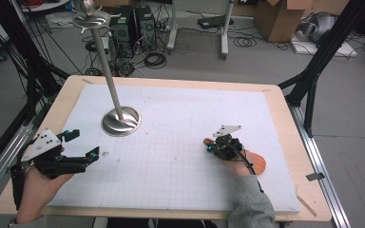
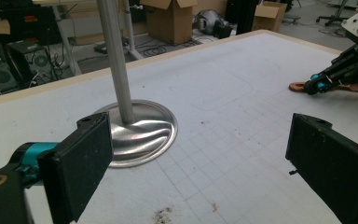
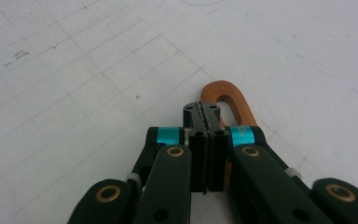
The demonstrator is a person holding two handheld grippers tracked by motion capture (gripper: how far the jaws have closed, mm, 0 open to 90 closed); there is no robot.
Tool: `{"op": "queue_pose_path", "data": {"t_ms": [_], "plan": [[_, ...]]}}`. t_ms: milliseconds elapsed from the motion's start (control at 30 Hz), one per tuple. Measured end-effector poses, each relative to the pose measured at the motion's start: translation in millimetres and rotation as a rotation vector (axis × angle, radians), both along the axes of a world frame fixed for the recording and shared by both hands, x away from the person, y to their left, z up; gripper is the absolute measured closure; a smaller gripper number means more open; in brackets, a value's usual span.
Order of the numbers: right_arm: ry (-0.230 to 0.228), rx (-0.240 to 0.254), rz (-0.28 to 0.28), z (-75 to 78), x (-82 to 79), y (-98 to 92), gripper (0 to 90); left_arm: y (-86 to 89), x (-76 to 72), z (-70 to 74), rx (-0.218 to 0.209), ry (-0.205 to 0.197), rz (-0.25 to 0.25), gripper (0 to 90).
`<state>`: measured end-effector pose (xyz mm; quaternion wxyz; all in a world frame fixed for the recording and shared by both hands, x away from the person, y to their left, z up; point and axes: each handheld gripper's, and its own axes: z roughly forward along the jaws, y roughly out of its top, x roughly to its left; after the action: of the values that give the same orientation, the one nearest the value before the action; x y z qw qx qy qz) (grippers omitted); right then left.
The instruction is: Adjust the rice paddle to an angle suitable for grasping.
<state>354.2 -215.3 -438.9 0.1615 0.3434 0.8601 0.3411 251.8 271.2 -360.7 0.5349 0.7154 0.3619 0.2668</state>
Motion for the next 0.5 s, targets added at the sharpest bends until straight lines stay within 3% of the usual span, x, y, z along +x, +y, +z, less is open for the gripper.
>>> {"op": "queue_pose_path", "data": {"t_ms": [100,367,467,500], "plan": [[-0.013,0.06,0.011,7.1,-2.5,-5.4,90.0,0.5,1.6,0.3,-0.005,-0.001,-0.001,7.8],[-0.049,0.085,0.009,18.7,-6.6,-20.8,88.4,1.2,6.9,1.6,-0.017,-0.005,-0.005,7.8],[-0.055,0.107,0.003,20.8,-6.7,-29.8,80.5,0.2,8.0,1.8,-0.018,-0.006,-0.008,7.8],[-0.058,0.115,0.013,21.9,-6.7,-35.2,73.9,-0.1,8.7,1.7,-0.018,-0.004,-0.007,7.8]]}}
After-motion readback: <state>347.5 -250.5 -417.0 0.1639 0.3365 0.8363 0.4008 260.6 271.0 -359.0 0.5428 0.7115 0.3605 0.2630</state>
